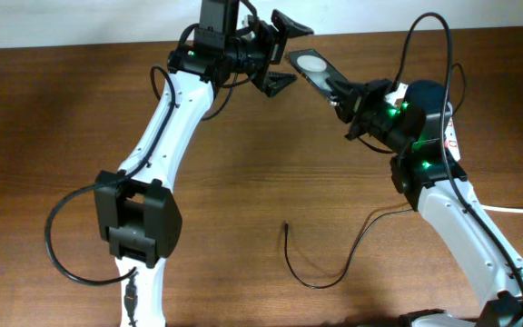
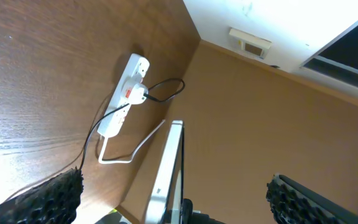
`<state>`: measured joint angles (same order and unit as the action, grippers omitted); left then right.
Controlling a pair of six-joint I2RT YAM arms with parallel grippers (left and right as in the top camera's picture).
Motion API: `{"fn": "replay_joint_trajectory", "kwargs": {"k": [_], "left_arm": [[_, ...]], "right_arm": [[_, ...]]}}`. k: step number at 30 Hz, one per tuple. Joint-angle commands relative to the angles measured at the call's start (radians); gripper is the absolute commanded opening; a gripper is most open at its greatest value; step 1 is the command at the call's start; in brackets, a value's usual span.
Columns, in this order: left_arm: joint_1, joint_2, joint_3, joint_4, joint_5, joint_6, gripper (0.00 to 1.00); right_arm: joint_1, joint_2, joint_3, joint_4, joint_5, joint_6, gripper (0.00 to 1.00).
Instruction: Plug charger to phone and switch on socket
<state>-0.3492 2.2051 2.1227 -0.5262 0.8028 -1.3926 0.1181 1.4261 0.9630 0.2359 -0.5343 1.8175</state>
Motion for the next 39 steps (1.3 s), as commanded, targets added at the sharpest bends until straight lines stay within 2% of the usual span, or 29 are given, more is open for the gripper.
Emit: {"fn": "replay_joint_trajectory", "kwargs": {"k": [1, 8, 11, 16, 22, 36, 39], "left_arm": [[-0.020, 0.003, 0.018, 0.002, -0.023, -0.010, 0.99], [-0.022, 0.003, 0.018, 0.002, -0.024, -0.044, 0.99], [-0.027, 0.003, 0.018, 0.002, -0.045, -0.043, 0.95], [-0.055, 0.003, 0.018, 0.002, -0.093, -0.044, 1.00], [-0.063, 0.003, 0.018, 0.002, -0.094, -0.043, 0.98], [-0.063, 0.003, 0.018, 0.002, -0.097, -0.043, 0.26], [-0.063, 0.003, 0.018, 0.002, -0.098, -0.043, 0.17]], "right_arm": [[-0.006, -0.011, 0.018, 0.016, -0.047, 0.041, 0.04], [-0.006, -0.011, 0.018, 0.016, -0.057, 0.043, 0.04], [-0.006, -0.011, 0.018, 0.016, -0.057, 0.043, 0.04], [-0.006, -0.011, 0.018, 0.016, -0.058, 0.043, 0.04], [-0.006, -0.011, 0.018, 0.016, -0.061, 0.043, 0.04], [-0.006, -0.011, 0.018, 0.016, -0.084, 0.043, 0.04], [-0.006, -0.011, 0.018, 0.015, -0.084, 0.043, 0.04]]}}
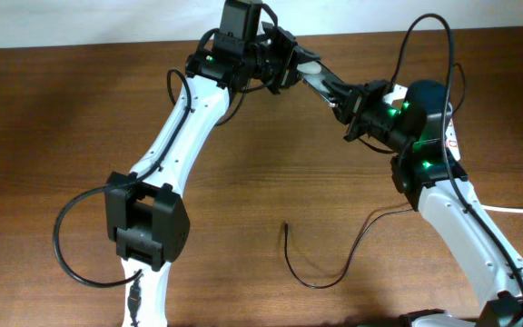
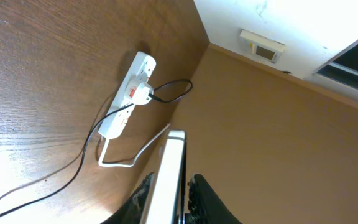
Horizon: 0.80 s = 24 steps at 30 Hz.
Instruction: Plug charger to phone and switch on socket
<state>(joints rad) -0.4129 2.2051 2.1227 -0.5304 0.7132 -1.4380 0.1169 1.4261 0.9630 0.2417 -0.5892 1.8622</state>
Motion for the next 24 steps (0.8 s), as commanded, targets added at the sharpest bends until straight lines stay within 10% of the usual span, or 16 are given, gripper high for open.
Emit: {"fn": "replay_joint_trajectory", "kwargs": {"k": [1, 9, 11, 14, 24], "left_arm": [[0.000, 0.003, 0.018, 0.006, -0.008, 0.002, 0.13], [0.000, 0.003, 0.018, 0.006, -0.023, 0.002, 0.00], [0.000, 0.003, 0.018, 0.006, -0.023, 0.002, 0.00], [0.000, 0.003, 0.018, 0.006, -0.023, 0.002, 0.00], [0.165, 0.003, 0.018, -0.078, 0.142, 0.186, 0.00]], "right_arm": [[-0.005, -0.011, 0.018, 0.010, -0.029, -0.002, 0.04], [-0.005, -0.011, 0.018, 0.010, -0.029, -0.002, 0.12], [-0.005, -0.011, 0.018, 0.010, -0.029, -0.002, 0.35], [-0.005, -0.011, 0.018, 0.009, -0.029, -0.002, 0.99], [-0.006, -0.011, 0.018, 0.000, -0.093, -0.152, 0.99]]}}
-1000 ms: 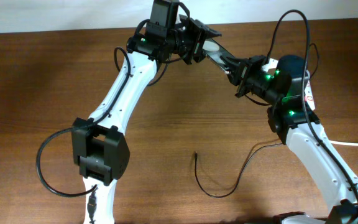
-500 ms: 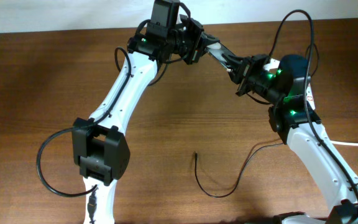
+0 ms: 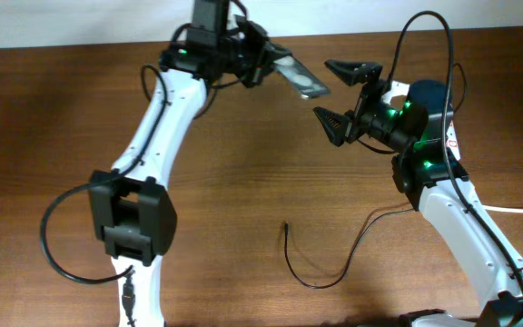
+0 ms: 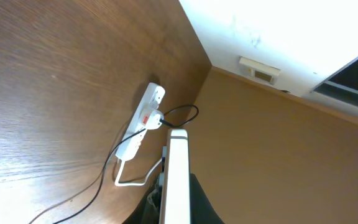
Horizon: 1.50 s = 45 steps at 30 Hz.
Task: Plug charger to phone and switch on socket
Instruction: 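Open the right gripper and pull it away from the phone, then lower the right gripper and grasp the black cable's USB-C plug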
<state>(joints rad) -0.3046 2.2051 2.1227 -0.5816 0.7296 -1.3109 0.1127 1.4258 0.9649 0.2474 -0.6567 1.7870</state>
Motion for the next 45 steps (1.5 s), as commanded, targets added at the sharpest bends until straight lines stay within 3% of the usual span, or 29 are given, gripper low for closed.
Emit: {"fn": "replay_joint_trajectory", "kwargs": {"k": [1, 3, 4, 6, 8, 11, 13, 14, 17, 20, 24, 29, 35, 45], "left_arm": [[0.085, 0.003, 0.018, -0.042, 0.170, 0.107, 0.00], [0.141, 0.003, 0.018, -0.078, 0.311, 0.303, 0.00], [0.165, 0.003, 0.018, -0.131, 0.378, 0.414, 0.00], [0.187, 0.003, 0.018, -0.192, 0.415, 0.548, 0.00], [0.205, 0.003, 0.018, -0.248, 0.462, 0.758, 0.00], [0.209, 0.003, 0.018, -0.332, 0.463, 0.971, 0.00], [0.209, 0.003, 0.018, -0.361, 0.460, 1.057, 0.00], [0.209, 0.003, 0.018, -0.394, 0.460, 1.152, 0.00], [0.209, 0.003, 0.018, -0.468, 0.459, 1.323, 0.00], [0.217, 0.003, 0.018, -0.489, 0.417, 1.339, 0.00], [0.272, 0.003, 0.018, -0.544, 0.370, 1.339, 0.00], [0.321, 0.003, 0.018, -0.561, 0.370, 1.339, 0.00], [0.321, 0.003, 0.018, -0.561, 0.369, 1.339, 0.00], [0.321, 0.003, 0.018, -0.561, 0.343, 1.338, 0.00]], "right_arm": [[-0.002, -0.011, 0.016, -0.030, -0.035, -0.101, 0.99], [-0.002, -0.011, 0.016, -0.115, -0.068, -0.204, 0.99], [-0.002, -0.011, 0.016, -0.171, -0.095, -0.325, 0.99], [-0.002, -0.011, 0.016, -0.219, -0.115, -0.496, 0.99], [-0.002, -0.011, 0.016, -0.260, -0.180, -0.661, 0.99], [-0.002, -0.011, 0.016, -0.327, -0.283, -0.930, 0.99], [-0.002, -0.011, 0.016, -0.416, -0.298, -1.032, 0.99], [0.000, -0.011, 0.016, -0.586, -0.289, -1.159, 0.99], [0.084, -0.012, 0.016, -0.759, -0.143, -1.238, 0.99], [0.285, -0.012, 0.061, -0.880, 0.154, -1.237, 0.99], [0.437, -0.012, 0.154, -1.085, 0.478, -1.190, 0.99], [0.444, 0.025, 0.176, -1.221, 0.580, -1.146, 0.99], [0.527, 0.285, 0.359, -1.353, 0.625, -1.048, 0.99], [0.629, 0.350, 0.295, -1.353, 0.716, -0.805, 0.99]]}}
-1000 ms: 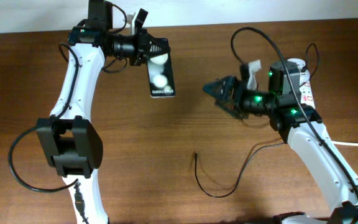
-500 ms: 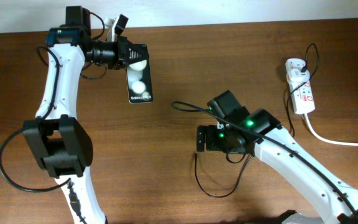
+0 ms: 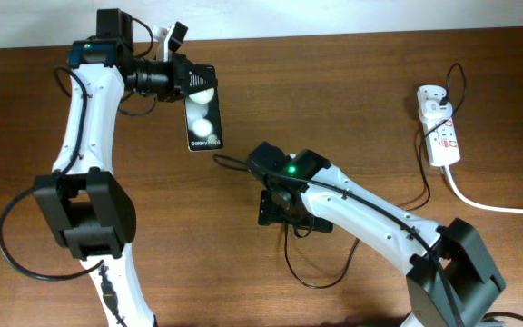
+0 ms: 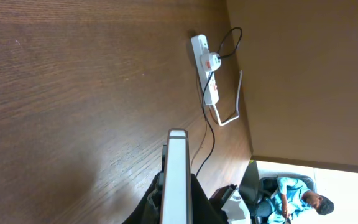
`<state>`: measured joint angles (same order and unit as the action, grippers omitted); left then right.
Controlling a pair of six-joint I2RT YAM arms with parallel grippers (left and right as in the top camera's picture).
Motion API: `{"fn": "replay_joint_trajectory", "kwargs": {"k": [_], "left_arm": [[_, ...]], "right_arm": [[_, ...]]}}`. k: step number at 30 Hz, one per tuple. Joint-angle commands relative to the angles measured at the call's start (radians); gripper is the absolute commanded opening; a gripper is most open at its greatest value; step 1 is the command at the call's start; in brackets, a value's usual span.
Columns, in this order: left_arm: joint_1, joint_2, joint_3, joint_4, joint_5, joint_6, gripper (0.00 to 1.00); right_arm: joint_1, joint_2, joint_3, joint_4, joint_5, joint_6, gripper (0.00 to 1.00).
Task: Plug charger to phone and switch on socket
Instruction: 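Lower the right gripper and grasp the black cable's USB-C plug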
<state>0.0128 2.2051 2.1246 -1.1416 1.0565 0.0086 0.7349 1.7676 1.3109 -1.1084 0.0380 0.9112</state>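
Note:
A black phone [image 3: 201, 109] with its back up hangs over the table's back left, and my left gripper [image 3: 189, 80] is shut on its top end. The left wrist view shows the phone [image 4: 179, 180] edge-on between the fingers. My right gripper [image 3: 287, 216] is low over the middle of the table, right over the free end of the thin black charger cable [image 3: 320, 277]. That end is hidden under it, and its jaws do not show clearly. The cable runs right to a plug [image 3: 432, 104] in the white power strip [image 3: 439, 134].
The power strip [image 4: 206, 68] lies near the table's back right edge, its white lead trailing off to the right. The brown wooden table [image 3: 198, 254] carries nothing else. My right arm stretches across the centre from the lower right.
My left gripper has carried the phone from the back centre to the back left. My right gripper, then open in the air by the phone, is now low over the cable's free end.
At first my right gripper held the phone aloft at the back, with my left gripper open round its other end. Then the left gripper was shut on it. After that the right stood open and apart. Now the left holds the phone alone, and the right is at the cable.

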Motion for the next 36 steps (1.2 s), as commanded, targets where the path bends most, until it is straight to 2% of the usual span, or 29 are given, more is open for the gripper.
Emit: {"fn": "replay_joint_trajectory", "kwargs": {"k": [1, 6, 13, 19, 22, 28, 34, 36], "left_arm": [[0.003, 0.003, 0.016, -0.001, 0.016, 0.019, 0.00], [0.003, 0.003, 0.016, 0.001, 0.016, 0.019, 0.00], [0.003, 0.003, 0.016, 0.003, 0.016, 0.019, 0.00], [0.003, 0.003, 0.016, 0.003, 0.016, 0.019, 0.00], [0.003, 0.003, 0.016, 0.003, 0.016, 0.019, 0.00], [0.003, 0.003, 0.016, 0.003, 0.016, 0.019, 0.00], [0.003, 0.003, 0.016, 0.003, 0.016, 0.019, 0.00], [0.003, 0.003, 0.016, 0.003, 0.016, 0.019, 0.00]], "right_arm": [[0.006, 0.008, -0.076, 0.021, 0.015, 0.071, 0.99], [0.006, 0.009, -0.192, 0.173, -0.015, 0.066, 0.99], [0.006, 0.105, -0.202, 0.267, -0.045, 0.005, 0.99], [0.006, 0.124, -0.202, 0.272, -0.041, 0.002, 0.61], [0.006, 0.124, -0.202, 0.272, -0.041, 0.003, 0.37], [0.006, 0.124, -0.202, 0.272, -0.042, 0.003, 0.22], [0.004, 0.124, -0.202, 0.288, -0.041, 0.005, 0.14], [0.004, 0.124, -0.202, 0.300, -0.041, 0.006, 0.04]]}}
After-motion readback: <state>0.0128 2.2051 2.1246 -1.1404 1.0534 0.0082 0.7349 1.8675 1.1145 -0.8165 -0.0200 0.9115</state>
